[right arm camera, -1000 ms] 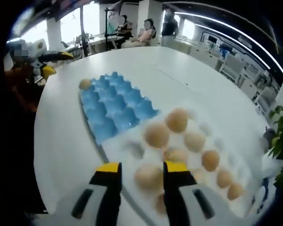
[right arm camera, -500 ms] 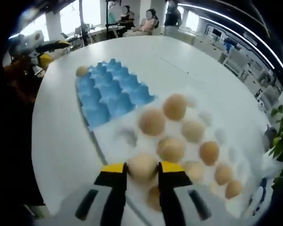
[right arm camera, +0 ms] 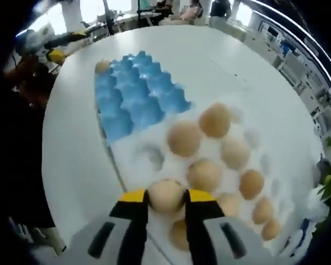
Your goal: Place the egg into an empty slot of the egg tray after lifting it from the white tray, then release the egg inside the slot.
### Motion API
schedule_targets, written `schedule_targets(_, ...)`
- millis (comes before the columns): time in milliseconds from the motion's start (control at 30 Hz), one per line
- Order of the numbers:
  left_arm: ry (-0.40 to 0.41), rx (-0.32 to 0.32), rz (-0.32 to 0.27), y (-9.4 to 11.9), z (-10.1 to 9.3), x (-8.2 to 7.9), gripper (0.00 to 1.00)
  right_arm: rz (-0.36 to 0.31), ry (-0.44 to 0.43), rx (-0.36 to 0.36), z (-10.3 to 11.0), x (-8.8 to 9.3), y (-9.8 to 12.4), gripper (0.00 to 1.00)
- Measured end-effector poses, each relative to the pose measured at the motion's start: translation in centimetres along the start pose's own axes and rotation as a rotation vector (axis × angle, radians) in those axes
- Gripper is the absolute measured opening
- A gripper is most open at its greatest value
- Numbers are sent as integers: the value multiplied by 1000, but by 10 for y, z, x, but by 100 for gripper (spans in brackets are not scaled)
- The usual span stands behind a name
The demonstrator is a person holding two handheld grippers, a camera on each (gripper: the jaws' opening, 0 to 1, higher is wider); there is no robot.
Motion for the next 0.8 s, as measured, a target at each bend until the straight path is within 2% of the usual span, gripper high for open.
schedule_targets(33, 1, -1, 0, 0, 0, 0, 51, 0, 34, 9, 2, 0, 1, 25)
schedule_targets(133, 1, -1, 2, 0, 1, 0, 51, 15, 21, 13, 2, -2, 4, 25)
schedule_targets(500, -11, 5, 11, -2, 2, 0, 51, -3, 76, 40, 7, -8, 26, 25)
schedule_targets(800, -17, 2, 16, -2, 2, 0, 51, 13, 103, 41, 6, -9, 26, 25)
Point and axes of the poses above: the point that each gripper's makers call its tool centre point, and the gripper's own axes: y roughly backward along the fingers, z roughly to its left, x roughly out of its underside, the point moved 7 cm from there along y, roughly backward along the fingers, and after that the axes turned 9 degrees about z, right-handed, at the moved point
